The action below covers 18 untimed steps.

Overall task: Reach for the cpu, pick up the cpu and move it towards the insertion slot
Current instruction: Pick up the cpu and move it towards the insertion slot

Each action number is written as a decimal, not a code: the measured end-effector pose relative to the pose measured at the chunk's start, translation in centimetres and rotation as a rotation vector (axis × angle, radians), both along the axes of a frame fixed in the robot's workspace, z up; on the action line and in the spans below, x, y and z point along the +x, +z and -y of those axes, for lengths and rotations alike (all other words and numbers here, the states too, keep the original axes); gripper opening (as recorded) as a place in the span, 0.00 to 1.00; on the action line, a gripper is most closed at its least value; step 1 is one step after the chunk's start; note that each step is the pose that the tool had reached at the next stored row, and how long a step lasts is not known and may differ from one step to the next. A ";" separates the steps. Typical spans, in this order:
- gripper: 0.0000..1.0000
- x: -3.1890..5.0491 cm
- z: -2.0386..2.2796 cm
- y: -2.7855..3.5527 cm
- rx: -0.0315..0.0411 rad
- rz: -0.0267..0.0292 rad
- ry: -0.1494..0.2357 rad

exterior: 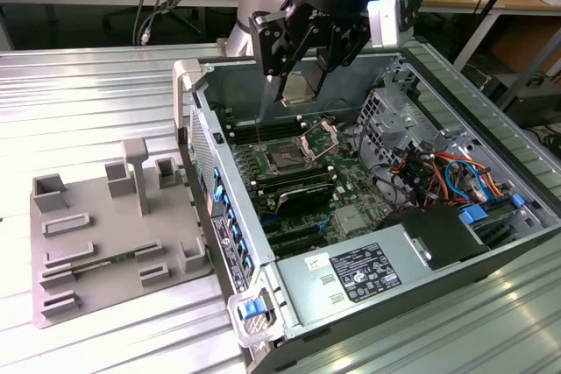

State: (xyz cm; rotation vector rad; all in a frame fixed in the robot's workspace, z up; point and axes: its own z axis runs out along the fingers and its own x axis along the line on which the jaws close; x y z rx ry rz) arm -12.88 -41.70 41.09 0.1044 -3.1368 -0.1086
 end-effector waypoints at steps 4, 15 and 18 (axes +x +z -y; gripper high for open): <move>0.55 0.31 0.00 -0.03 0.0001 0.0000 0.000; 0.55 1.07 0.00 -0.09 0.0001 0.0001 0.000; 0.55 1.27 0.00 -0.11 0.0001 0.0000 0.000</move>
